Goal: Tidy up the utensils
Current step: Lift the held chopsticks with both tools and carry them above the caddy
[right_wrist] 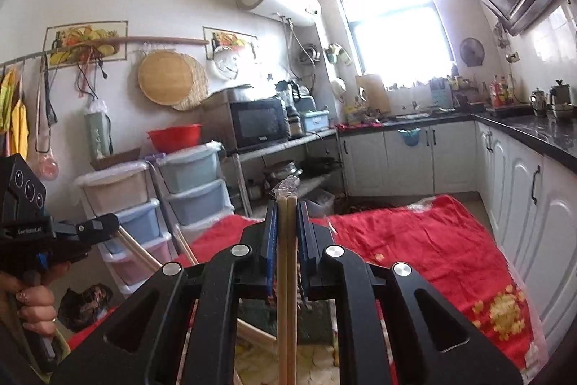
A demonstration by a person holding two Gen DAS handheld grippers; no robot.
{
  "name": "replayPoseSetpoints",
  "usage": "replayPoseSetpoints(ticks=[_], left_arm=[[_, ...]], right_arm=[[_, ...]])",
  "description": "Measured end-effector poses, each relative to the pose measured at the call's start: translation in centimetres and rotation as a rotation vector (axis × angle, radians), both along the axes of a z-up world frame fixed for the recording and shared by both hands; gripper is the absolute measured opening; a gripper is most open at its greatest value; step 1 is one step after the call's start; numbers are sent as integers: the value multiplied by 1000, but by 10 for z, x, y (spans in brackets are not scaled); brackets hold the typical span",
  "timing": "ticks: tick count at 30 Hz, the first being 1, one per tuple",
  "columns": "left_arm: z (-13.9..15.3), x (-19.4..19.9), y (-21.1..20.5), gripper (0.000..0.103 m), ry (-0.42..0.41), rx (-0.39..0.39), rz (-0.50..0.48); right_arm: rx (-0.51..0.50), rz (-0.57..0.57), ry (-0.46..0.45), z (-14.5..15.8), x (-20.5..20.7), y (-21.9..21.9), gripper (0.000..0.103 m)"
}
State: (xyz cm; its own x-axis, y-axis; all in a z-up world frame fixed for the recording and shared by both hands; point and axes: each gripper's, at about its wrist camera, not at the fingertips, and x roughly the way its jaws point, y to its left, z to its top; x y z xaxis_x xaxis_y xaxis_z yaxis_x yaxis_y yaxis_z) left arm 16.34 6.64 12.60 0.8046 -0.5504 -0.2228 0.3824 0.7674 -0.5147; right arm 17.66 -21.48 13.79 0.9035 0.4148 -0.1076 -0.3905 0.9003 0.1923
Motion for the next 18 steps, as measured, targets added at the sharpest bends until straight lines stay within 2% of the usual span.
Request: replayPoseSetpoints(ticks=[9, 18], left_arm=[[26, 3, 6, 2, -59, 10, 51], [47, 10, 3, 2, -101, 32, 92]], right_arm=[[32, 38, -70, 30, 24, 11, 10], [24, 8, -137, 54, 49, 20, 10]])
